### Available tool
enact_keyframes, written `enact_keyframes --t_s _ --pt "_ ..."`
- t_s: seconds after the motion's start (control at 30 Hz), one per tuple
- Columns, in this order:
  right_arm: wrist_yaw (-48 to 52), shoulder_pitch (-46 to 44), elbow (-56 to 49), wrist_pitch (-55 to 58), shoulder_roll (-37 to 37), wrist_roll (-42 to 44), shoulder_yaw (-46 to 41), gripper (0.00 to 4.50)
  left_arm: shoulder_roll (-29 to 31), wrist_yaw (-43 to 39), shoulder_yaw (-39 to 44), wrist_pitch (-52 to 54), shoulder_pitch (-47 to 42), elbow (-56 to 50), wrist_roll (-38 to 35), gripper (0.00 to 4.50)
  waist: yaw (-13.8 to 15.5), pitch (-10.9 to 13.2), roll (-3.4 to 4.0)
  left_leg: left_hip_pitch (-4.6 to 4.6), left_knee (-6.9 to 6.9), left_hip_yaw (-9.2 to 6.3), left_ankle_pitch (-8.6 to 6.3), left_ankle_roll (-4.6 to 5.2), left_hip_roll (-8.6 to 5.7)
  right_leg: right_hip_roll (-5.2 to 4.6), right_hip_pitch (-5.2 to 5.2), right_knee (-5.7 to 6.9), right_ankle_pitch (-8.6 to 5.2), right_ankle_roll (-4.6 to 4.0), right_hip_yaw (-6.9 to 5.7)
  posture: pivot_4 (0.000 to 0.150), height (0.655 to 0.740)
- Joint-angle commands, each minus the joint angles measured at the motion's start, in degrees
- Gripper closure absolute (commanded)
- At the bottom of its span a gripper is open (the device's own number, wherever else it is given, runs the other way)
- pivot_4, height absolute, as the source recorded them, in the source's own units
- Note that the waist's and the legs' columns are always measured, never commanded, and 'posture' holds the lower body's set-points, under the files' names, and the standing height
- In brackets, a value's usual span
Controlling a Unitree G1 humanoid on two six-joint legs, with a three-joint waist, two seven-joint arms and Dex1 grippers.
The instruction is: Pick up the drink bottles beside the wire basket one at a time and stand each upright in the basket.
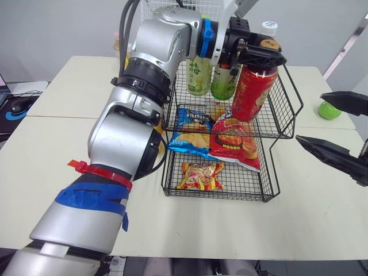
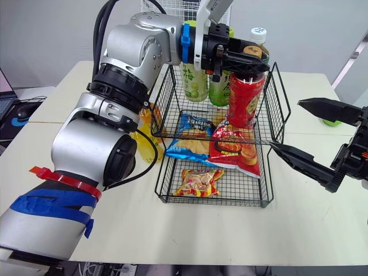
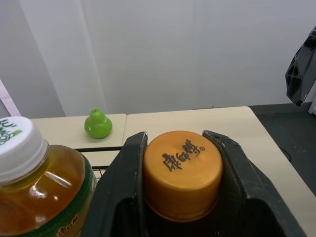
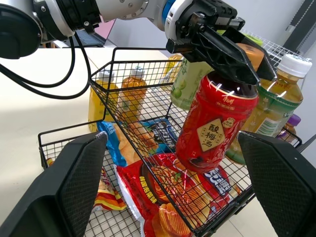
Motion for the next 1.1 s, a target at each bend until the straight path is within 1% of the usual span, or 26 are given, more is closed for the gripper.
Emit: enact_keyframes --t_s 0.03,0.2,0.23,0.37,0.5,0.57,0.7,0.83,0.9,0.97,1.0,1.1 --pt "-0.57 -0.05 -0.19 -1.72 -0.55 -0.62 -0.13 0.0 0.89 -2.94 2.51 1.14 -3.25 -0.63 -0.87 1.9 0.0 0.0 0.0 0.0 0.0 0.0 0.0 0.0 0.0 0.0 0.0 0.0 0.0 0.0 0.0 0.15 0.736" --pt "-0.66 -0.39 0.05 -2.38 -0.58 -1.3 0.92 0.0 3.06 -5.53 4.26 3.16 -3.64 -2.1 -1.32 0.39 -0.02 -0.01 0.01 0.0 0.0 0.0 0.0 0.0 0.01 0.0 0.0 0.01 0.0 0.0 0.0 0.15 0.736" --pt "-0.59 -0.44 0.15 -2.5 -0.63 -1.41 1.07 0.0 3.64 -6.28 4.62 4.16 -3.51 -2.81 -1.68 0.03 -0.02 -0.01 0.01 0.0 0.0 0.0 0.0 0.0 0.01 0.0 0.0 0.01 0.0 0.0 0.0 0.15 0.736" --pt "-0.68 -0.93 0.49 -3.02 -1.02 -1.55 1.86 0.0 7.84 -12.21 5.44 11.43 -1.56 -8.41 -4.38 0.01 -0.14 -0.01 0.03 0.01 0.0 0.01 0.0 -0.01 0.02 0.0 0.0 0.03 0.0 0.0 0.0 0.15 0.736" --pt "-0.44 -1.41 1.0 -3.49 -1.46 -1.83 2.65 0.0 11.75 -14.09 6.02 16.16 0.28 -13.66 -6.38 0.01 -0.04 -0.04 0.06 0.02 0.02 -0.02 0.01 -0.01 0.04 0.0 0.0 0.07 0.0 0.0 -0.03 0.15 0.736" --pt "-0.31 -2.01 1.4 -3.87 -1.75 -2.13 3.3 0.0 14.48 -14.94 6.17 20.41 1.2 -16.77 -9.01 0.01 -0.05 -0.04 0.07 0.03 0.05 -0.02 0.01 -0.02 0.04 0.0 0.0 0.12 0.0 -0.01 -0.02 0.15 0.736" --pt "0.13 -2.28 1.94 -4.47 -1.7 -3.94 3.38 0.0 20.31 -15.05 5.86 25.05 5.03 -23.65 -11.95 0.01 -0.07 -0.04 0.08 0.06 0.07 -0.03 0.01 -0.01 0.08 0.01 0.0 0.19 0.0 -0.01 -0.03 0.15 0.736" --pt "1.4 -1.44 1.67 -4.53 -1.1 -5.57 2.57 0.0 25.8 -11.07 8.97 27.86 10.22 -29.94 -12.9 0.01 -0.05 -0.06 0.1 0.1 0.1 -0.03 0.01 -0.02 0.1 0.01 0.0 0.27 0.0 -0.01 -0.02 0.15 0.736" --pt "1.73 -1.4 1.11 -5.07 -0.78 -6.03 3.45 0.0 29.27 -9.4 9.92 28.01 14.49 -34.62 -12.89 0.01 -0.07 -0.06 0.1 0.1 0.16 -0.05 0.01 -0.02 0.12 0.02 0.0 0.34 0.0 -0.01 -0.04 0.15 0.736" --pt "2.33 -1.99 0.87 -6.07 -0.79 -6.71 5.83 0.0 33.68 -9.12 9.36 23.67 20.44 -40.16 -10.59 0.01 -0.21 -0.07 0.12 0.13 0.2 -0.02 0.01 -0.02 0.13 0.02 0.0 0.41 0.0 -0.01 0.01 0.15 0.736" --pt "2.58 -2.74 1.11 -6.78 -0.94 -6.95 7.31 0.0 35.33 -8.56 9.7 23.45 22.46 -42.0 -10.61 0.01 -0.23 -0.08 0.13 0.16 0.21 0.0 0.01 -0.02 0.14 0.02 0.0 0.45 0.0 -0.01 0.04 0.15 0.736" --pt "4.56 -5.87 2.57 -9.21 -1.87 -8.76 13.05 0.0 38.31 -3.26 13.19 26.18 25.35 -43.64 -11.78 0.01 -0.07 -0.07 0.12 0.18 0.43 -0.03 0.02 -0.02 0.15 0.03 -0.01 0.69 -0.01 -0.02 0.01 0.15 0.736"
